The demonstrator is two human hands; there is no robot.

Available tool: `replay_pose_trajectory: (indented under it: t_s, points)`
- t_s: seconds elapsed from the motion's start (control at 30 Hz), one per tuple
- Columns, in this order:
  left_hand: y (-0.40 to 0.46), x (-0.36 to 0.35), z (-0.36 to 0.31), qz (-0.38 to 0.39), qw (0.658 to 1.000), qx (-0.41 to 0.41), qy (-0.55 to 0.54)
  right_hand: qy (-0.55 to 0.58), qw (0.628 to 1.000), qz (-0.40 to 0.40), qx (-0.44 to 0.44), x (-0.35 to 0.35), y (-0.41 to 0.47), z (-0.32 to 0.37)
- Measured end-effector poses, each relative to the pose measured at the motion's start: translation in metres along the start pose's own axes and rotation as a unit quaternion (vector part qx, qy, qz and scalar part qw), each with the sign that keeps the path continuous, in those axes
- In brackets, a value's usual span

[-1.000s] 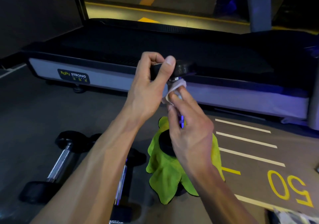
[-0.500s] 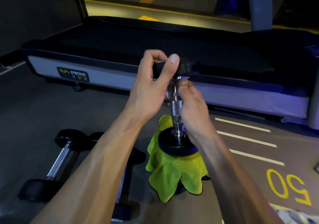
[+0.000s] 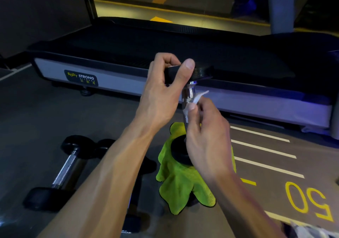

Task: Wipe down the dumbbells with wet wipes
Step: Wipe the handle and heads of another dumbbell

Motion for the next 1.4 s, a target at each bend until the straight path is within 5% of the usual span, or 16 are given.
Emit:
replay_pose_trajectory:
  t_s: [0.13,0.2,0.27,0.33,0.4,0.47,0.6,0.77,0.87,0.97,1.17,1.3,1.4]
  points:
    - [-0.004,0.0,-0.001,0.002,1.0,-0.01,0.006,0.117,0.986,0.039,-0.114,-0.005,0.035,-0.023]
    - [-0.003,0.0,-0.001,0.007,1.0,-0.003,-0.002,0.347,0.906,0.098,-0.221,-0.007,0.041,-0.033]
    - [-0.002,-0.001,-0.003,0.009,1.0,-0.002,-0.006,0.441,0.849,0.105,-0.273,-0.011,0.04,-0.038]
    - [-0.004,-0.005,-0.003,0.007,1.0,-0.006,-0.011,0.325,0.91,0.1,-0.237,-0.011,0.034,-0.04]
    - [-0.006,-0.01,-0.003,0.005,1.0,-0.007,-0.015,0.089,0.986,0.066,-0.127,-0.001,0.017,-0.031]
    - [-0.005,-0.013,-0.004,-0.008,1.0,-0.004,-0.009,-0.008,0.999,0.013,-0.034,0.0,-0.004,-0.018]
    - [-0.001,-0.014,-0.004,-0.023,1.0,0.001,0.006,-0.068,0.996,0.06,0.023,-0.02,-0.027,-0.003]
    - [-0.008,-0.015,-0.007,-0.039,0.999,-0.019,0.02,-0.072,0.997,-0.013,0.013,-0.013,-0.006,-0.015]
    - [-0.01,-0.017,-0.01,-0.034,0.999,-0.02,0.022,0.032,0.995,0.056,-0.07,-0.001,0.015,-0.033]
    - [-0.009,-0.014,-0.012,-0.029,0.999,-0.015,0.014,0.237,0.949,0.138,-0.157,0.013,0.024,-0.051]
    - [-0.008,-0.015,-0.014,-0.056,0.998,0.008,0.019,-0.117,0.953,0.28,0.02,0.027,-0.025,-0.053]
    - [-0.011,-0.026,-0.018,-0.066,0.997,-0.013,0.039,-0.331,0.894,0.302,0.021,0.018,-0.05,-0.033]
    - [-0.013,-0.033,-0.023,-0.096,0.993,-0.024,0.062,-0.361,0.895,0.264,-0.002,0.016,-0.064,-0.019]
Point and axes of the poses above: each hand's wrist, its own y-axis towards the middle knuckle, its own x-axis out of the back of the hand, z = x × y, the point moved 2 cm from there along y, towards the middle knuckle, and after that the axes turned 14 degrees about x, right-handed, at the moved point
